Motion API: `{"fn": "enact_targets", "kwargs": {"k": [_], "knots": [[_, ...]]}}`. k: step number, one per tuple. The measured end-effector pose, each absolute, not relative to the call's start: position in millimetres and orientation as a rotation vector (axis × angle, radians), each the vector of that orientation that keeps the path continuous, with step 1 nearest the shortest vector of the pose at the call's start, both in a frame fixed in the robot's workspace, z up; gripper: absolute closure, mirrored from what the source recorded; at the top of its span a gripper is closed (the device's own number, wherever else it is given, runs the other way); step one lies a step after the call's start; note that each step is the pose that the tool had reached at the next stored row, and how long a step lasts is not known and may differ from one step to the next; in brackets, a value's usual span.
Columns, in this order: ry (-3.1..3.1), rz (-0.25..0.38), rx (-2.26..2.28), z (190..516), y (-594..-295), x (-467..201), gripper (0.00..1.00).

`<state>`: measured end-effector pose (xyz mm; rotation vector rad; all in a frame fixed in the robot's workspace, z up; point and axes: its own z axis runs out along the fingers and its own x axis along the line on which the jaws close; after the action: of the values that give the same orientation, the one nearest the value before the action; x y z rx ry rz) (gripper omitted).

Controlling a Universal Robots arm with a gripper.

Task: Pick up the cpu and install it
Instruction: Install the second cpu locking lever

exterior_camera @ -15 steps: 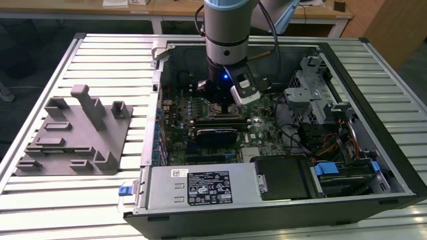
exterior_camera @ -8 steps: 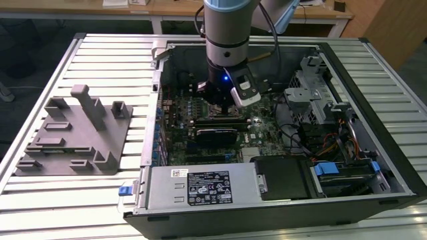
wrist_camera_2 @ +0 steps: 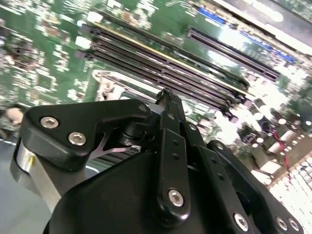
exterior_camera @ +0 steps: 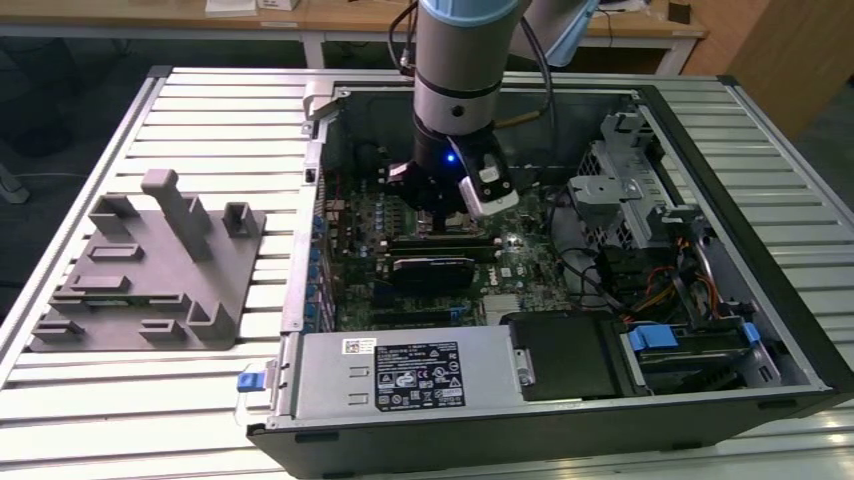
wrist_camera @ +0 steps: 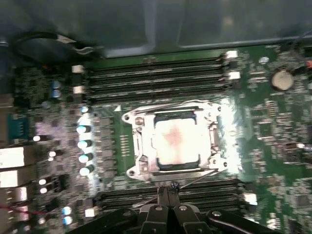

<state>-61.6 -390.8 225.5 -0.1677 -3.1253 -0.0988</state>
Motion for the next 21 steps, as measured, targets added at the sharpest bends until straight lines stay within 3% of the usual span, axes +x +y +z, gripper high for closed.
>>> {"fn": "enact_targets", "kwargs": {"k": [21], "knots": [[-3.124, -0.098, 0.079, 222.4, -393.9, -66.9, 0.89]]}}
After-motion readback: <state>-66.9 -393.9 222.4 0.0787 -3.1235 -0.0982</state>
